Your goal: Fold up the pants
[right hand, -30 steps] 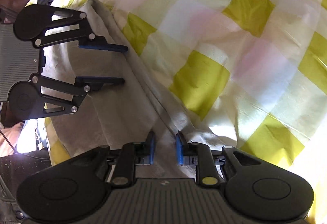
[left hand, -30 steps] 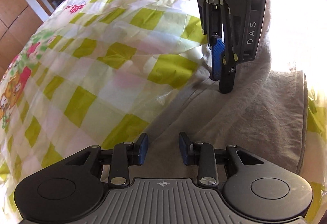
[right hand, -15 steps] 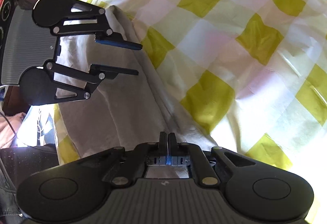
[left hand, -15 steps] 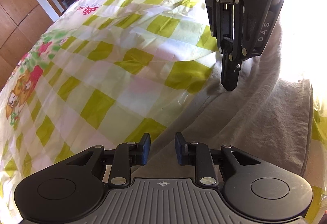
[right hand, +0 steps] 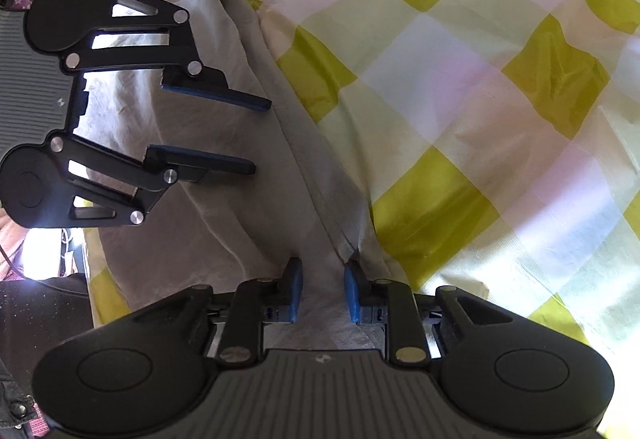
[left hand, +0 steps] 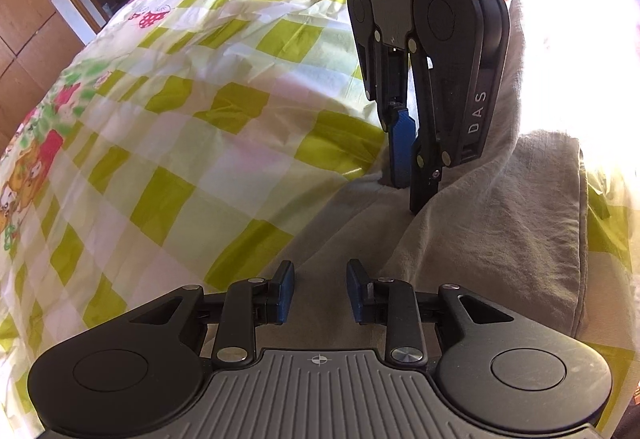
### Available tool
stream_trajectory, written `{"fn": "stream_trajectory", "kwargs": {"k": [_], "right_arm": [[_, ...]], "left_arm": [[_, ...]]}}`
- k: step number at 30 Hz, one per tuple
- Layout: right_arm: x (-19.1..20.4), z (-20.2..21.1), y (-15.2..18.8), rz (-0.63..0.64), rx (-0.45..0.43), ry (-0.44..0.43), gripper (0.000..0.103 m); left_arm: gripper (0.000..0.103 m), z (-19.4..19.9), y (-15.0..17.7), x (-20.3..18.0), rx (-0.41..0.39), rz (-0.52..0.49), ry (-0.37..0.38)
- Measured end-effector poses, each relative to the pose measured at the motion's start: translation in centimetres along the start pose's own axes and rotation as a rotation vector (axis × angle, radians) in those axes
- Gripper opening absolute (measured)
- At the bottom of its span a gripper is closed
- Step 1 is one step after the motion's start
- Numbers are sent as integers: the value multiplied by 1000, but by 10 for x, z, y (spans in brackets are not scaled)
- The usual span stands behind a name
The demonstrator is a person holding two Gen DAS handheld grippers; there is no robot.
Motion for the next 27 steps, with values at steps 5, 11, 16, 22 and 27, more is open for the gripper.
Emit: {"fn": "stream_trajectory", "kwargs": {"k": [5,11,16,22,27], "right_arm": [[-5,18,2,-48,-37,5,18],[9,46,2,-33,-118,-2,18],[8,27,-11,36,-53,8,36],[6,16,-13,57,-19,-23,45],[9,8,-20,75,-3,-27,33]], "left_arm": [[29,4,0,1,-3,10,-10],[29,13,0,8,-16,34,-22],[29,12,-1,8,-17,28,-10],[29,11,7,5,-11,42,0],[29,10,10,4,-7,64,-2]]}}
Point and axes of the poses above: each gripper's, at about its wrist camera, not at the fingertips, and z roughly against the way its jaws point, x to its left, y to its underside, the point moved 1 cm from there along -z, roughly the way its jaws point, and after that the axes turned 7 degrees about -y, right-handed, at the moved point
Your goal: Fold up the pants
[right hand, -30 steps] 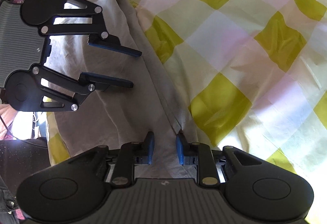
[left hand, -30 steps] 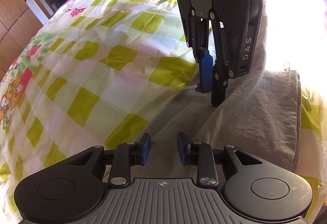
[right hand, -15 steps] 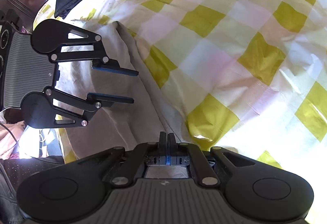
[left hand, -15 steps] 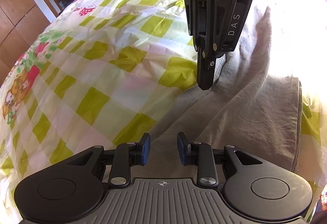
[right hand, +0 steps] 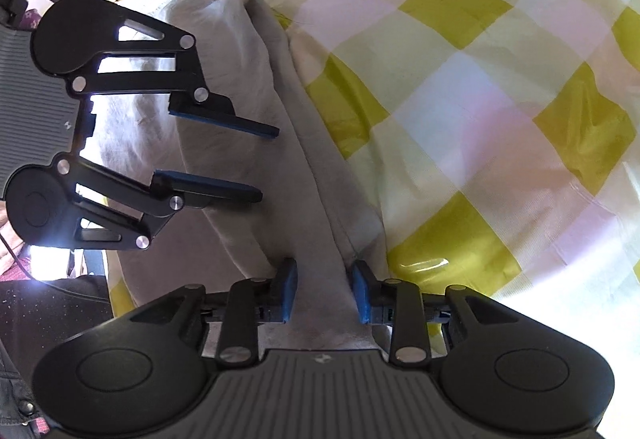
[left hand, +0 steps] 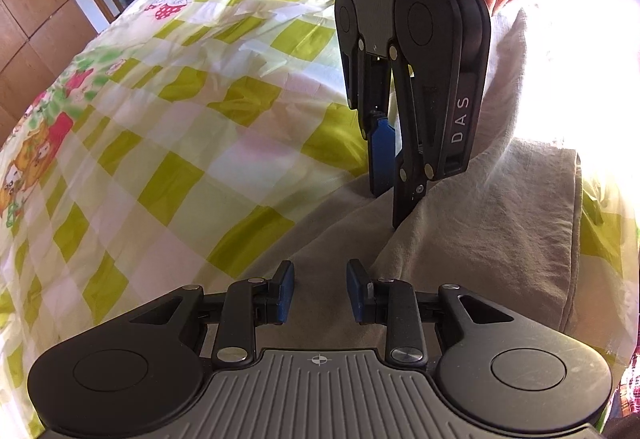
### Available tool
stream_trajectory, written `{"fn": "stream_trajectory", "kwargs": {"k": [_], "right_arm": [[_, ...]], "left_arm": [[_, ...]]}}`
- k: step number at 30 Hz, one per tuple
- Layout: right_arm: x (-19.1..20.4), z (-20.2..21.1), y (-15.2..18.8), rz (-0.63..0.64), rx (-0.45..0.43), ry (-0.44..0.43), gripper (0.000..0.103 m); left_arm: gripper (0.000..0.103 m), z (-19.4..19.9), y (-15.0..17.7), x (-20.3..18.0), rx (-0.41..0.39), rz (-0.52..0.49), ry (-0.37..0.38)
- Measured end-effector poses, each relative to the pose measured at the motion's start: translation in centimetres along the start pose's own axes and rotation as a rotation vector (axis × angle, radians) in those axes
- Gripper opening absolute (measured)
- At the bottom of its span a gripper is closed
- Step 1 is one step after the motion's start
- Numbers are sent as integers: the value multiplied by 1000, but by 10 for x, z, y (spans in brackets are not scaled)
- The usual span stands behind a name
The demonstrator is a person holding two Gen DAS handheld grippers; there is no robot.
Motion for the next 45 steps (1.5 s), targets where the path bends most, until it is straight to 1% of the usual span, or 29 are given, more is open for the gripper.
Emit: {"fn": "stream_trajectory", "kwargs": {"k": [1,2,5,8,10,12,13,15,16,17,19,20,23,26,28,29,30,31,33,34,36,38,39,40,42,45], "right_arm": [[1,0,0,-1,4,8,21],[0,2,1,-17,3,18,21],[4,20,4,-42,-37,25,20],[18,49,3,-48,-106,39,20],[23,63,3,-38,-147,74,20],[20,61,3,-28,-159,114,20],[18,55,2,-28,-158,130,23],[10,35,1,-54,-123,173,23],[4,36,4,-81,-123,213,23],[2,42,9,-111,-145,227,23],[-5,65,29,-219,-214,224,23],[-8,78,45,-290,-243,232,24],[-11,112,104,-510,-299,285,24],[-5,127,166,-714,-324,312,24],[-3,125,202,-827,-329,332,24],[-5,122,220,-890,-321,355,24],[-7,120,234,-941,-311,382,24],[-9,119,248,-988,-311,396,24],[-12,126,274,-1067,-390,361,24],[-10,131,284,-1103,-433,345,24],[-3,142,306,-1168,-514,330,24],[7,149,321,-1198,-568,329,31],[11,149,327,-1217,-589,329,36],[12,147,333,-1234,-606,328,38],[8,140,346,-1292,-664,325,38],[-5,129,365,-1391,-792,237,42]], "left_arm": [[29,1,0,0,-1,-1,-2],[29,1,1,1,-1,-2,-6],[29,5,2,5,-3,8,-24],[29,10,0,11,-15,35,-45],[29,14,-1,13,-25,51,-56],[29,14,-3,13,-28,58,-60],[29,11,-3,12,-22,61,-58],[29,2,-3,7,7,50,-61],[29,-1,-2,3,22,34,-65],[29,-1,-1,-1,27,12,-67],[29,5,-1,-8,16,-18,-56],[29,9,-2,-11,10,-16,-45],[29,17,-16,-19,-22,26,-5],[29,16,-36,-38,-64,66,45],[29,9,-47,-58,-80,69,77],[29,3,-50,-68,-71,61,95],[30,-5,-52,-80,-43,40,121],[29,-11,-52,-90,-22,13,122],[29,-13,-53,-105,-22,-46,83],[29,-11,-56,-107,-19,-64,76],[30,-8,-65,-104,-4,-46,83],[30,-5,-76,-101,5,-14,85],[30,-4,-82,-102,-3,-8,73],[30,-4,-87,-104,-13,-8,62],[30,-9,-97,-113,-13,-18,68],[30,-16,-107,-128,-8,-39,91]]}}
Point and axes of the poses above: each gripper's, at about its wrist camera, not at the fingertips, and z roughly against the way its jaws point, x to its left, y to its underside, the point moved 1 cm from there along -z, roughly the way its jaws point, and after that the axes turned 7 degrees about -y, right-handed, at the moved point
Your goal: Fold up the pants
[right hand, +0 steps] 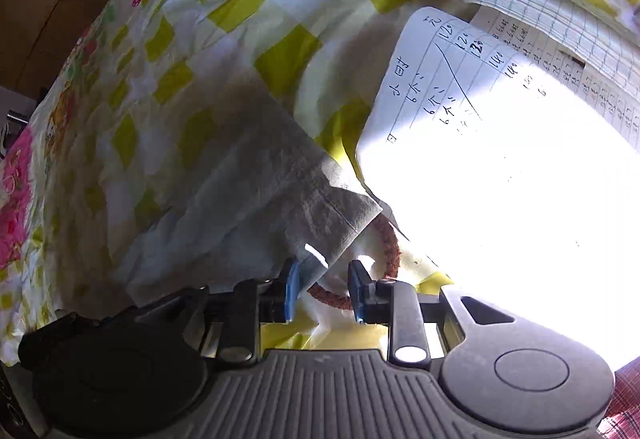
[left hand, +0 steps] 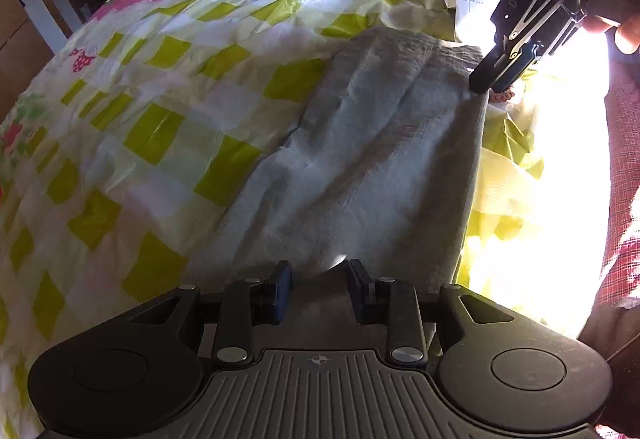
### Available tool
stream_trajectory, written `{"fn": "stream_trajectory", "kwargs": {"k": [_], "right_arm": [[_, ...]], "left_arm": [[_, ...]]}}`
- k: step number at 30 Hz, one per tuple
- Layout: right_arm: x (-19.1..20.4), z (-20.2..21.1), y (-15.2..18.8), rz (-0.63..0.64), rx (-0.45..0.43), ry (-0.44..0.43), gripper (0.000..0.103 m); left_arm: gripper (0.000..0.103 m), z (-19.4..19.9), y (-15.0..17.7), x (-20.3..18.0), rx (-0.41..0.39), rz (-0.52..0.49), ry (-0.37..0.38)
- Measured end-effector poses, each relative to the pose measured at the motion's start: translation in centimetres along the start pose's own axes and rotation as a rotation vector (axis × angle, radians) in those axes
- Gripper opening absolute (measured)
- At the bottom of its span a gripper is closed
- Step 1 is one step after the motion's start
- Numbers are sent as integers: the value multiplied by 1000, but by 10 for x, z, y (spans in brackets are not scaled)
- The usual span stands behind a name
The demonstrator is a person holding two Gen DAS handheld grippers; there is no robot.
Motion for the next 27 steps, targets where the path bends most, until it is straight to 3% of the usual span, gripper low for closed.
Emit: {"fn": "stream_trajectory", "kwargs": {"k": [4,10,12,14,18,21,23,24,26,27], "right_arm": [[-16,1,3,-133,-88,-105,44],[-7,-15,-6,-139,-149,-171,47],[6,-9,-4,-87,-173,-232,47],[11,-11,-2,-57,-176,-238,47],[5,-36,-11,-115,-164,-218,47],[21,-24,-22,-111,-167,-240,24],[34,2,-30,-105,-221,-359,24],[46,18,-34,-38,-269,-365,24],[52,25,-38,29,-331,-286,24],[45,15,-42,20,-321,-236,24]], "left_arm": [[30,-2,-6,-7,-6,-33,-9],[30,-5,-18,-5,-21,1,-39],[30,-4,-21,-6,-34,3,-41],[30,-4,-22,-5,-45,21,-50],[30,-13,-27,-5,-44,82,-74],[30,-9,-33,-2,-79,117,-105],[30,-2,-36,1,-117,132,-132],[30,1,-38,2,-134,140,-149],[32,-1,-40,2,-150,154,-193],[39,-9,-41,0,-129,152,-202]]}}
Point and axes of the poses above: each gripper's, at about its wrist camera, not at the fingertips, and z roughly against the way its jaws point, x to its left, y to its underside, the point moved 1 cm from there along -z, roughly the way its jaws point, and after that the axes turned 7 degrees about -y, right-handed, at the moved point
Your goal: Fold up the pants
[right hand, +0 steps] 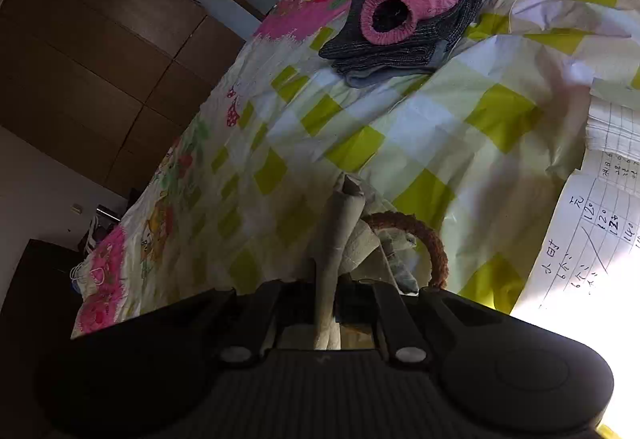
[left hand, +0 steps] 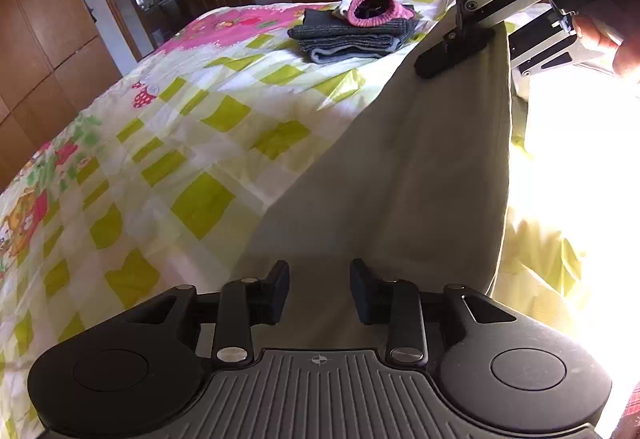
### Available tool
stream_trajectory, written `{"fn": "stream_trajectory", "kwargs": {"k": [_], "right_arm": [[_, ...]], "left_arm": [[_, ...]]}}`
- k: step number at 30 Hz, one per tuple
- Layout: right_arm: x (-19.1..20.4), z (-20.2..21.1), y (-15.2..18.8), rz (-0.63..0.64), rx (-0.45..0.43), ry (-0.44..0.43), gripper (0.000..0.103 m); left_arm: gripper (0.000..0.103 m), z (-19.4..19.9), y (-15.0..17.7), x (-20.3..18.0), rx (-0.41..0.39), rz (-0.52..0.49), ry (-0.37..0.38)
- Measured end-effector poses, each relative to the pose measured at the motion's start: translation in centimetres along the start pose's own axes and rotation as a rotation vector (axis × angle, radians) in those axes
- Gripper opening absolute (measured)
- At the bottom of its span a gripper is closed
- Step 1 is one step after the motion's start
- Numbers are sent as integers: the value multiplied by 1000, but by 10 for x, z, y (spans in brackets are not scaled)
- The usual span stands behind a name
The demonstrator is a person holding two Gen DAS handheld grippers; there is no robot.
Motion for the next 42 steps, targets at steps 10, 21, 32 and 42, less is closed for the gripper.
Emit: {"fn": "stream_trajectory", "kwargs": {"k": [10,21,32,42], "right_arm": [[-15,-40,8,2,136,109,25],[164,-36,53,382,165,-73,24],[349,-136,317,1012,478,-323,24],[375,-160,461,1457,622,-366,24]], "left_arm": [[42,-23,25,3,130,19,-1],[43,62,113,121,188,213,-295],[42,137,285,235,427,382,-568],[43,163,339,239,384,525,-532]]}}
Point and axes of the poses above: each gripper's, at about its wrist camera, not at the fingertips, and z roughly against the way its jaws point, x to its left, y to its underside, the point moved 1 cm from there along -z, roughly the way its jaws point, and after that the axes turned 7 degrees about -y, right-handed, at the moved point
